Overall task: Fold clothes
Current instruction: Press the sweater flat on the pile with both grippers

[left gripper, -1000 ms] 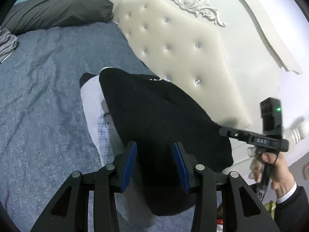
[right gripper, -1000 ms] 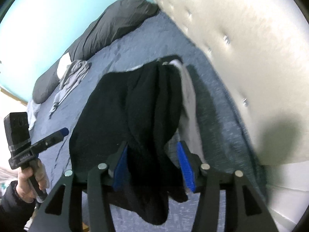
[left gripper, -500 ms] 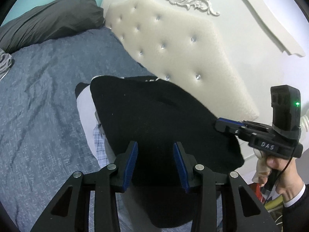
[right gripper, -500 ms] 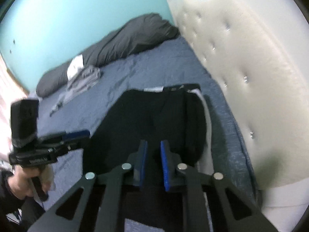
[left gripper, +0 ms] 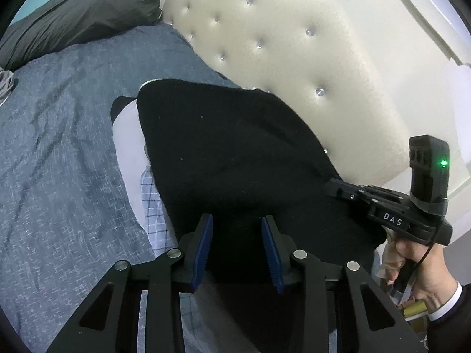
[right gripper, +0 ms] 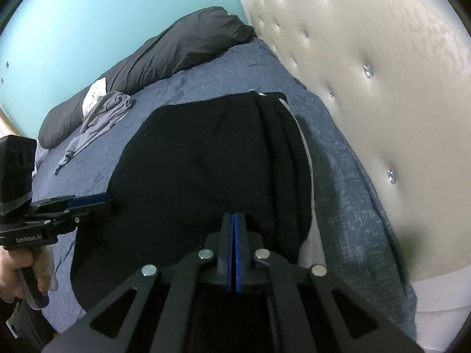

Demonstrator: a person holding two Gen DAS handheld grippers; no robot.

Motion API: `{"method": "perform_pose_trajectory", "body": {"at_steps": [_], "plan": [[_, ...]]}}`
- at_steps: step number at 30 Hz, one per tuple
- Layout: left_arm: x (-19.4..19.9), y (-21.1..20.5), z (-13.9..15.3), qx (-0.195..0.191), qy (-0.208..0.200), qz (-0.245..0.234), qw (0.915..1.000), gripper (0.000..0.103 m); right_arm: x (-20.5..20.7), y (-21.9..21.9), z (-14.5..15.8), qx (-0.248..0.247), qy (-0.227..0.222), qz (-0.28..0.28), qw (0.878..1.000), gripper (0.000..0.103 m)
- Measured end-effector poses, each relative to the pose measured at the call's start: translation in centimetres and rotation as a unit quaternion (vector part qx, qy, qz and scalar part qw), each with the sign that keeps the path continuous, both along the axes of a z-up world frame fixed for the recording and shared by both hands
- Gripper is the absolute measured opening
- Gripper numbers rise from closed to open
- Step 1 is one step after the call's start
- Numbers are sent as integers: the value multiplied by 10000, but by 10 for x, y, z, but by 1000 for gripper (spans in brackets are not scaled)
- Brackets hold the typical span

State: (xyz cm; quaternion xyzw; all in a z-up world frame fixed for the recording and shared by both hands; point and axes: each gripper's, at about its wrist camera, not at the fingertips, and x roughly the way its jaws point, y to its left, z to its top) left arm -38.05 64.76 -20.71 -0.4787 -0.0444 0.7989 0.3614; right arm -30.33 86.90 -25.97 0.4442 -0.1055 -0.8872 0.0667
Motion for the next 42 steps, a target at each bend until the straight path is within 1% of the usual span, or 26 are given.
{"method": "perform_pose_trajectory", "body": {"at_steps": [9, 11, 13, 17, 20, 22, 24, 27, 29, 31, 35, 36, 37, 40, 42], "plan": [[-4, 1, -17, -22, -40, 51, 10000, 38, -3, 1, -19, -65, -35, -106, 9999, 0], [-5, 0, -16, -20, -65, 68, 10000, 38, -4, 1, -20, -95, -40, -128, 9999, 0], [-7, 0, -10, -13, -102, 87, 9999, 37, 0, -1, -12, -136, 39, -125, 9998, 0], [-2, -6, 12, 30, -78, 110, 9999, 37, 13, -4, 8, -225, 237, -105, 9994, 0], [14, -4, 31, 106, 90, -27, 9999, 37, 22, -7, 24, -292, 385, -90, 9988, 0], [26, 1, 38, 193, 116, -161, 9996, 37, 29, -9, 34, -336, 484, -80, 9982, 0], [36, 9, 40, 151, 164, -296, 9993, 37, 34, -12, 42, -350, 550, -57, 9979, 0], [48, 18, 35, 45, 182, -407, 9990, 37, 44, -21, 37, -264, 513, 14, 9983, 0], [51, 18, 32, -17, 271, -360, 9990, 37, 50, -23, 29, -185, 443, -24, 9988, 0], [53, 19, 26, -14, 263, -341, 9991, 36, 51, -23, 20, -161, 371, -101, 9991, 0], [58, 21, 16, -40, 303, -335, 9990, 35, 55, -20, -1, -295, 349, -215, 9987, 0], [58, 20, 12, -29, 299, -314, 9991, 32, 56, -20, -6, -351, 370, -247, 9984, 0], [59, 19, 9, -20, 292, -291, 9991, 27, 57, -20, -10, -386, 379, -265, 9982, 0], [56, 17, -1, 3, 227, -227, 9995, 19, 57, -20, -20, -420, 390, -336, 9978, 0], [55, 16, -4, 12, 217, -212, 9995, 19, 56, -19, -23, -468, 395, -362, 9975, 0]]}}
